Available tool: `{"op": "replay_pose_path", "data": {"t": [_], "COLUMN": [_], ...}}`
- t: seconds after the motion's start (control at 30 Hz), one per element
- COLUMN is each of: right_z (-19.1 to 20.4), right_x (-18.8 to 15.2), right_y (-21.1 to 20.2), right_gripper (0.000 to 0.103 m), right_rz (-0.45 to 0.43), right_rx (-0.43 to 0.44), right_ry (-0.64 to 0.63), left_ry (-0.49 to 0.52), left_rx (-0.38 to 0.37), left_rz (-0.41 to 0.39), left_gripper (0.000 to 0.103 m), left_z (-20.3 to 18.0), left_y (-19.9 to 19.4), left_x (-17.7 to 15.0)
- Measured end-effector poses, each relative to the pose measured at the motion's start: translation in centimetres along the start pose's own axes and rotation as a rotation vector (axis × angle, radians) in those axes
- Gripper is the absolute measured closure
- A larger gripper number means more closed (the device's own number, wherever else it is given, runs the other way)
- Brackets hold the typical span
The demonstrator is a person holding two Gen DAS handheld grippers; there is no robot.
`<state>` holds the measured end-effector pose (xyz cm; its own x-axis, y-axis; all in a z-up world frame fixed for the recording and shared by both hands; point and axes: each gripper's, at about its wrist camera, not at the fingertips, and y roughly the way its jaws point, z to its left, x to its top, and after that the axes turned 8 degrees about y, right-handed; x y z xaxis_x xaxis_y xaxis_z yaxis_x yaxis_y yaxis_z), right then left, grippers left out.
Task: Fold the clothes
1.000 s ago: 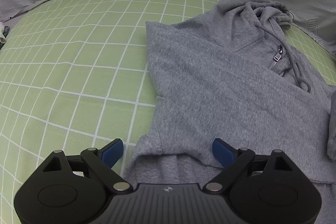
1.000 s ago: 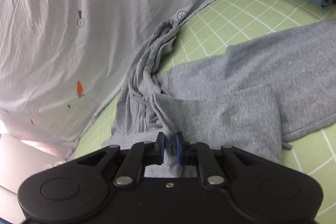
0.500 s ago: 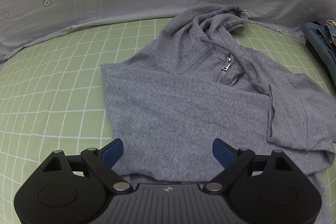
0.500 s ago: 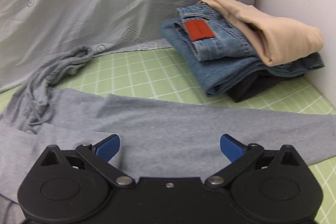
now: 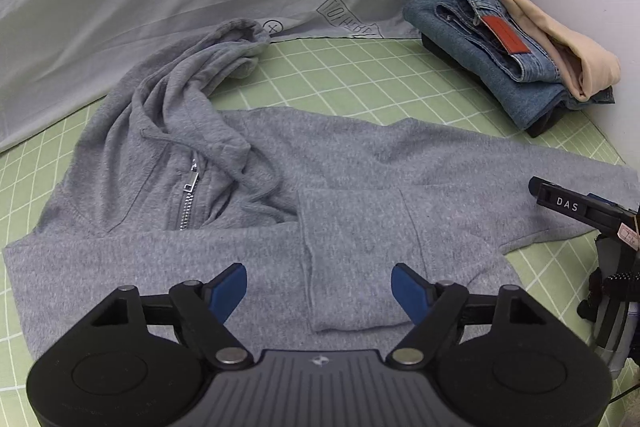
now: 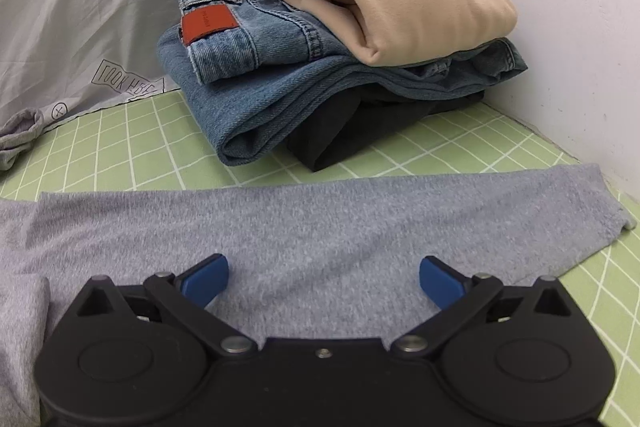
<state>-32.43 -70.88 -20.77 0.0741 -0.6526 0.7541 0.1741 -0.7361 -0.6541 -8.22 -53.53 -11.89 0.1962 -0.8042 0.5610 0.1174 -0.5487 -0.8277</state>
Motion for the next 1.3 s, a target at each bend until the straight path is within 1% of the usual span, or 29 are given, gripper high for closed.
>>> {"op": "replay_pose_path", "data": {"t": [0.03,0.07,0.13,0.17,0.2,0.23,0.3,0.37,0.53,0.67,0.8,0.87,0.97,1.03,1.1,1.17,1.23,1.3], "right_z": [0.0,-0.1,-0.1,-0.2,-0.2,-0.2,-0.3,-0.4,-0.5,-0.5,-0.5,-0.6,-0.6,-0.5,-0.5,-0.5,-0.5,-0.5], "right_x": [0.0,-0.1,-0.1,-0.2,-0.2,-0.2,-0.3,-0.3,-0.4,-0.4,-0.4,-0.4,-0.3,-0.3,-0.3,-0.3,-0.3,-0.3], "right_y": [0.0,0.0,0.0,0.0,0.0,0.0,0.0,0.0,0.0,0.0,0.0,0.1,0.1,0.2,0.2,0.2,0.2,0.2], "right_gripper": [0.0,0.0,0.0,0.0,0.0,0.0,0.0,0.0,0.0,0.0,0.0,0.0,0.0,0.0,0.0,0.0,0.0,0.0], "right_rz": [-0.002,-0.005,-0.009,-0.012,-0.014,-0.017,-0.021,-0.026,-0.032,-0.032,-0.031,-0.031,-0.031,-0.031,-0.031,-0.031,-0.031,-0.032], "right_rx": [0.001,0.001,0.003,0.003,0.004,0.005,0.006,0.008,0.01,0.011,0.012,0.013,0.011,0.01,0.01,0.01,0.01,0.009], "right_ry": [0.004,0.008,0.017,0.021,0.025,0.03,0.038,0.047,0.058,0.058,0.057,0.057,0.057,0.058,0.058,0.059,0.059,0.06], "left_ry": [0.001,0.0,-0.005,-0.008,-0.011,-0.015,-0.034,-0.061,-0.112,-0.149,-0.246,-0.299,-0.354,-0.314,-0.258,-0.199,-0.156,-0.121], "left_rx": [-0.011,-0.021,-0.04,-0.045,-0.045,-0.041,-0.038,-0.039,-0.02,0.037,0.077,0.081,0.022,0.023,0.013,-0.007,-0.019,-0.024], "left_rz": [0.0,0.002,0.004,0.008,0.014,0.018,0.021,0.018,-0.012,-0.024,-0.046,-0.049,-0.049,-0.037,-0.021,-0.007,0.012,0.027], "left_gripper": [0.037,0.04,0.053,0.057,0.066,0.08,0.098,0.102,0.102,0.103,0.103,0.103,0.103,0.098,0.084,0.08,0.072,0.071], "left_z": [-0.2,-0.4,-0.6,-0.6,-0.6,-0.6,-0.2,0.3,1.6,2.7,5.2,6.5,7.3,6.4,5.2,3.7,2.7,2.0], "left_y": [0.2,0.4,0.9,1.1,1.3,1.5,1.6,1.6,-0.1,-2.0,-4.2,-4.9,-4.9,-4.4,-3.6,-2.4,-1.2,-0.1], "left_x": [0.1,0.1,0.0,-0.1,-0.2,-0.4,-0.7,-0.9,-1.3,-2.0,-3.8,-4.7,-5.1,-4.5,-3.8,-2.9,-2.1,-1.5]}}
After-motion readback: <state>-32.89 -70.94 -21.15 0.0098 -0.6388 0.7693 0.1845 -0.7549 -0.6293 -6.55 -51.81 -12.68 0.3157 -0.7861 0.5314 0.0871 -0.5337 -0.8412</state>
